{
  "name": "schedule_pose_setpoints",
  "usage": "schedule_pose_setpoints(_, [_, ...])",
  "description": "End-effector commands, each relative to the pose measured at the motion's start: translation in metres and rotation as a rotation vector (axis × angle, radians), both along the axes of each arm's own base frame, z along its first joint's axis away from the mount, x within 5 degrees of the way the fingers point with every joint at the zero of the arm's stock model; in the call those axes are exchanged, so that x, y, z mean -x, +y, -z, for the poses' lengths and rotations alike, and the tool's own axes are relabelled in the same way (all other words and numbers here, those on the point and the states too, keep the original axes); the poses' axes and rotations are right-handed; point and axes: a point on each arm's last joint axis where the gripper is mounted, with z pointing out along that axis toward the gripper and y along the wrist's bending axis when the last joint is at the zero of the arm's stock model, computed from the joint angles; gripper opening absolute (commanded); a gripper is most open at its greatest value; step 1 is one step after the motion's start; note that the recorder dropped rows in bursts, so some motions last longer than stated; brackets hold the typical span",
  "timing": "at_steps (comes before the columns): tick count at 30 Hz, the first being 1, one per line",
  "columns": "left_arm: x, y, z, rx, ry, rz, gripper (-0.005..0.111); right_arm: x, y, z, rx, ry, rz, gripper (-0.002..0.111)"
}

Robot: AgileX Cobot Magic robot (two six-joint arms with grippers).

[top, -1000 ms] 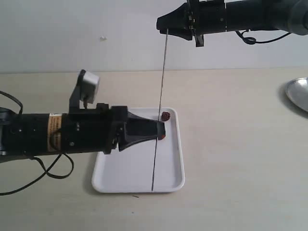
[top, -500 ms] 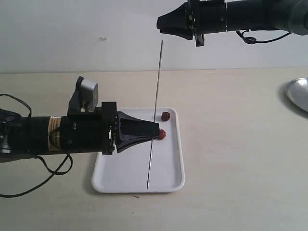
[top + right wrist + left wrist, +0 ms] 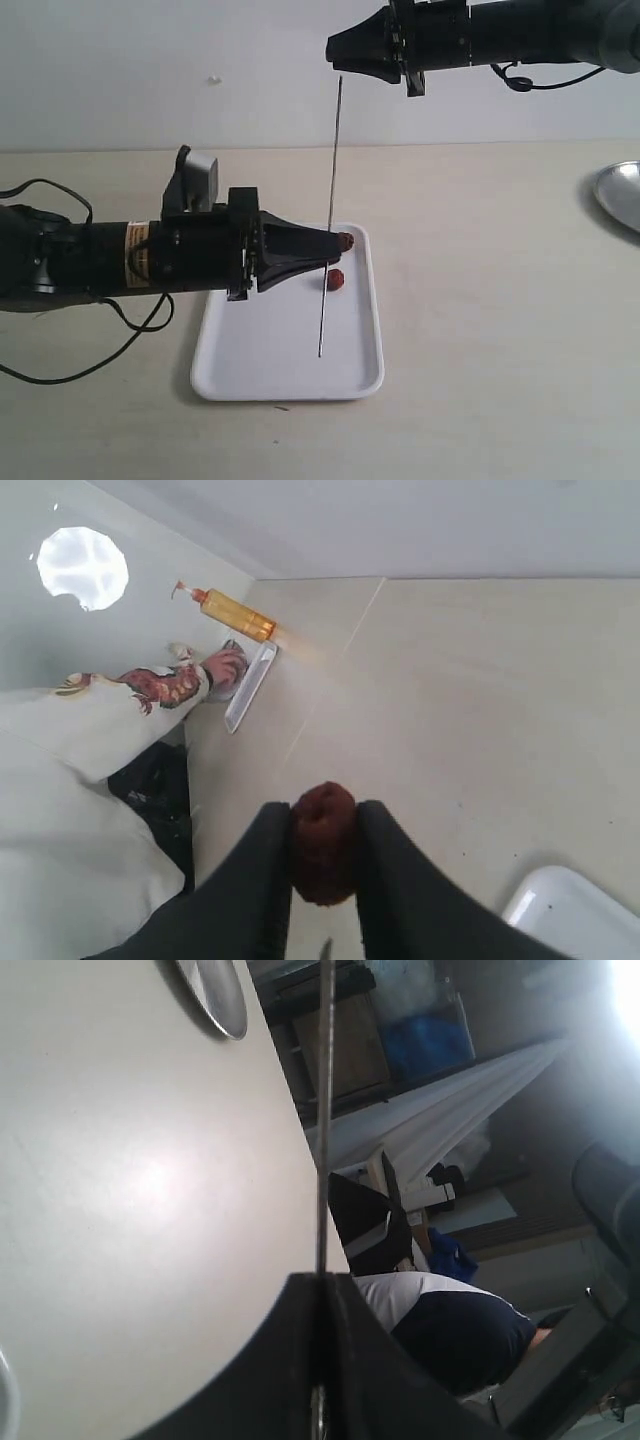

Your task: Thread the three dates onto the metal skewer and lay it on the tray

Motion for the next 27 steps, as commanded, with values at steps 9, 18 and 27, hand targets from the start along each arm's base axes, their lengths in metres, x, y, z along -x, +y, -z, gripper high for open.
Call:
schedule_pose_setpoints(9, [-0.0080,0.0073,-0.0049,0.023,-0.012,-0.024,0.000,-0.0001,-0.0018,0.0012,0.021,-0.024,-0.009,0.021])
schedule_pose_setpoints(18, [-0.0076,0.0068,-0.0049,0.025,-0.003,-0.023,0.000,0.0001,-0.0019,0.0019,0.030,-0.023,-0.011,0.021])
schedule_pose_setpoints(27, [-0.0040,0.0020,-0.0048,0.025,0.010,-0.005,0.000,-0.0003,-0.0017,0.0002,0.010,-0.024,-0.006,0.021])
